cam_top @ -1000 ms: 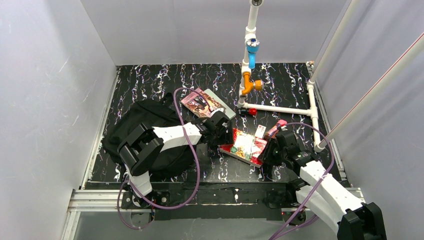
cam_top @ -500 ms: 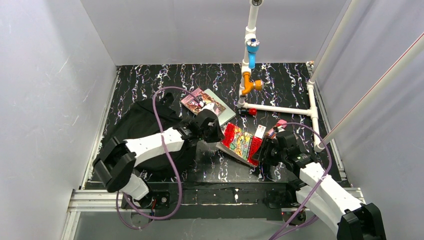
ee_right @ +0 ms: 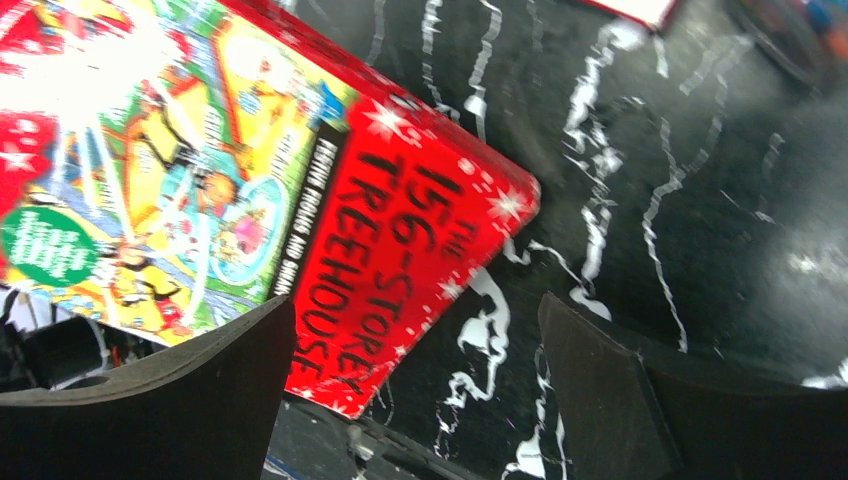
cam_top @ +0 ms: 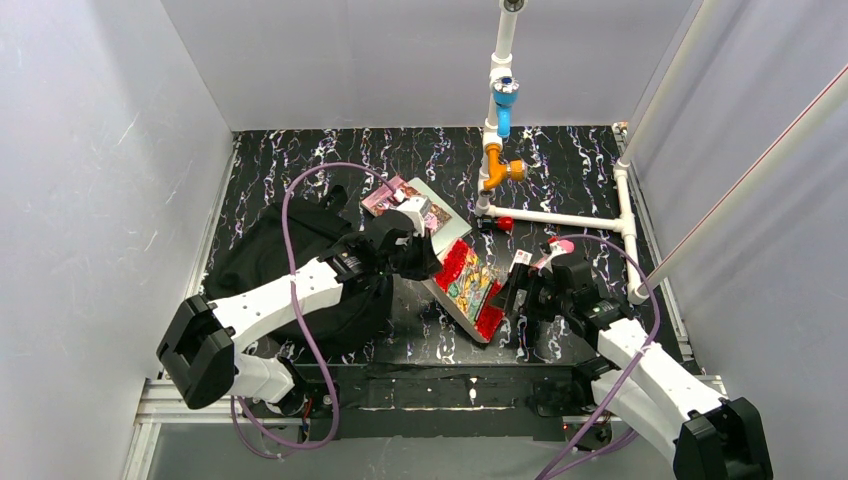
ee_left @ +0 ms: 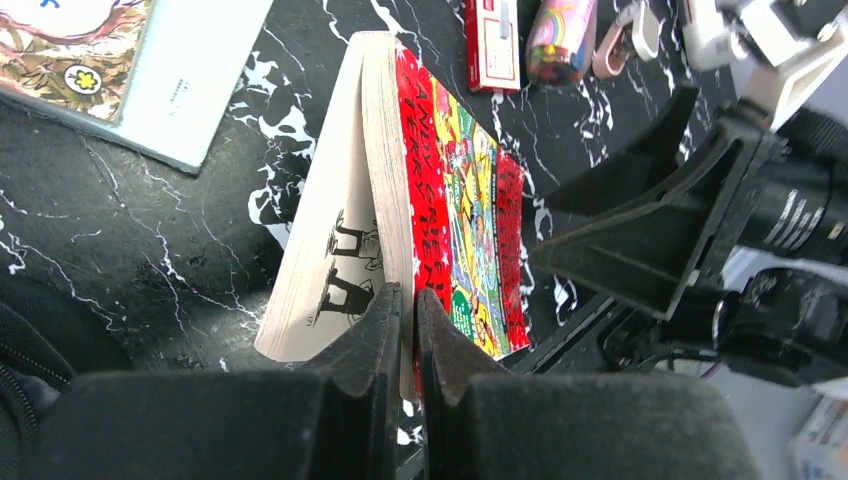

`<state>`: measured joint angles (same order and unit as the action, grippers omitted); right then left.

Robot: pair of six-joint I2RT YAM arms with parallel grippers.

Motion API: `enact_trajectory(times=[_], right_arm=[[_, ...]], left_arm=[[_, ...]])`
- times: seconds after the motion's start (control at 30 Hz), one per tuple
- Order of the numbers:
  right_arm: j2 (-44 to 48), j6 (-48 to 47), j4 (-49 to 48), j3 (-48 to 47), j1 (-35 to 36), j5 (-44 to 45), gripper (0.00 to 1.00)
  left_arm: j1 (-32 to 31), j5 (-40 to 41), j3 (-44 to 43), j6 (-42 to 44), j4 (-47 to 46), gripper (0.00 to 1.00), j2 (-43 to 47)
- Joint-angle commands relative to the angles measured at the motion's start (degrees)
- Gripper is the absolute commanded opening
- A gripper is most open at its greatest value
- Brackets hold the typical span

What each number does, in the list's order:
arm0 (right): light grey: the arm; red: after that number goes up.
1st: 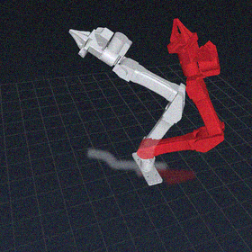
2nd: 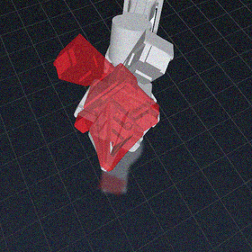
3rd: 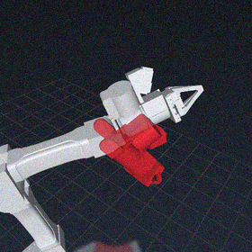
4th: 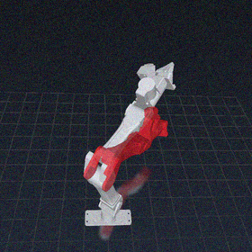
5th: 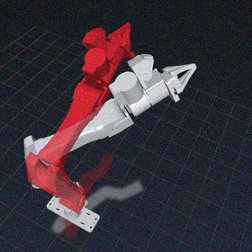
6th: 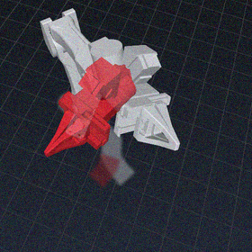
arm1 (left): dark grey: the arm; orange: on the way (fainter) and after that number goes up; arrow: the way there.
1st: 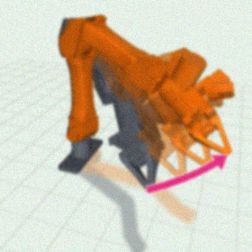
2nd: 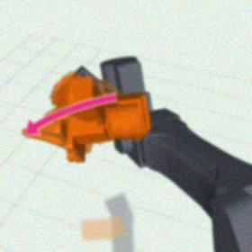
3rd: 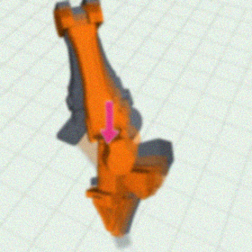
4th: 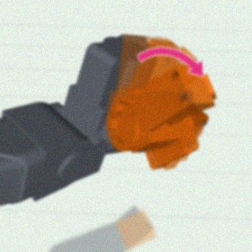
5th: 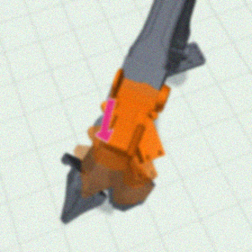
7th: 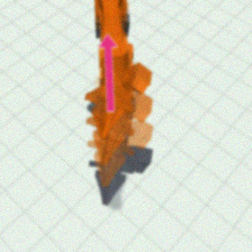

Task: Pack the student bag
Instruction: Pick up the book from the center of the board.

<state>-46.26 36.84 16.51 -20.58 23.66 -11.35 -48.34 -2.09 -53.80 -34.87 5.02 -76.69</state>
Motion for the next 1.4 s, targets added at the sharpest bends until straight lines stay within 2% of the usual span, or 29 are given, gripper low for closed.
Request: enact_trajectory(times=[0.0, 0.13, 0.3, 0.4, 0.7, 0.83, 0.9, 1.0, 1.03, 1.07, 1.13, 1.23, 1.3, 1.33, 1.37], right_arm=[[-0.01, -4.23, -12.32, -2.55, -0.32, -5.88, 0.98], [-0.49, -7.28, -19.18, -3.19, -0.37, -6.13, 0.98], [-4.28, -3.98, -43.67, 3.76, -0.35, -9.32, 0.98], [-11.63, -4.92, -49.06, 3.21, -0.37, -10.29, 0.98], [-26.31, -5.88, -63.7, 1.74, -0.54, -25.9, 0.98], [-33.24, -3.14, -70.43, 1.35, -0.54, -34.82, 0.98], [-37.06, 1.5, -78.58, 2.09, -0.54, -37.98, 0.97], [-42.3, 10.5, -92.86, 3.33, -0.54, -41.7, 0.89], [-43.39, 12.85, -96.5, 3.61, -0.54, -42.22, 0.85], [-44.39, 14.04, -97.64, 3.64, -0.54, -42.64, 0.75], [-44.84, 15.35, -98.0, 3.63, -0.54, -42.98, 0.58], [-43.43, 17.17, -98.1, 4.56, -0.54, -42.63, 0.23], [-40.6, 16.92, -93.29, 4.7, -0.54, -41.4, 0.03], [-38.55, 16.33, -89.58, 4.75, -0.54, -40.17, 0.01], [-36.11, 15.4, -83.85, 4.54, -0.52, -38.43, 0.01]], left_arm=[[0.34, -5.77, -0.94, 9.45, 2.22, 0.0, 2.6], [0.4, -7.07, -2.09, 15.41, 5.24, 0.0, 2.59], [0.46, -7.48, -3.26, 21.21, 7.55, 0.0, 2.57], [0.52, -8.73, -3.59, 22.5, 7.59, 0.0, 2.54], [0.52, -6.99, -5.5, 24.58, 10.42, 0.0, 1.56], [0.46, -6.7, -6.11, 25.59, 10.54, 0.0, 1.13], [0.48, -6.82, -6.67, 25.96, 10.83, 0.0, 0.65], [0.52, -6.58, -7.44, 25.84, 11.98, 0.0, 0.07], [0.51, -6.34, -7.91, 25.71, 12.63, 0.0, 0.05], [0.52, -5.84, -7.94, 25.32, 13.13, 0.0, 0.1], [0.47, -4.66, -7.7, 24.77, 13.62, 0.0, 0.63], [0.48, -2.1, -7.88, 23.72, 14.97, 0.0, 1.74], [0.67, 0.97, -8.84, 22.26, 16.94, 0.0, 2.64], [0.82, 2.22, -9.56, 21.19, 18.43, 0.04, 3.58], [0.98, 4.1, -10.24, 20.42, 19.62, 0.15, 4.18]])
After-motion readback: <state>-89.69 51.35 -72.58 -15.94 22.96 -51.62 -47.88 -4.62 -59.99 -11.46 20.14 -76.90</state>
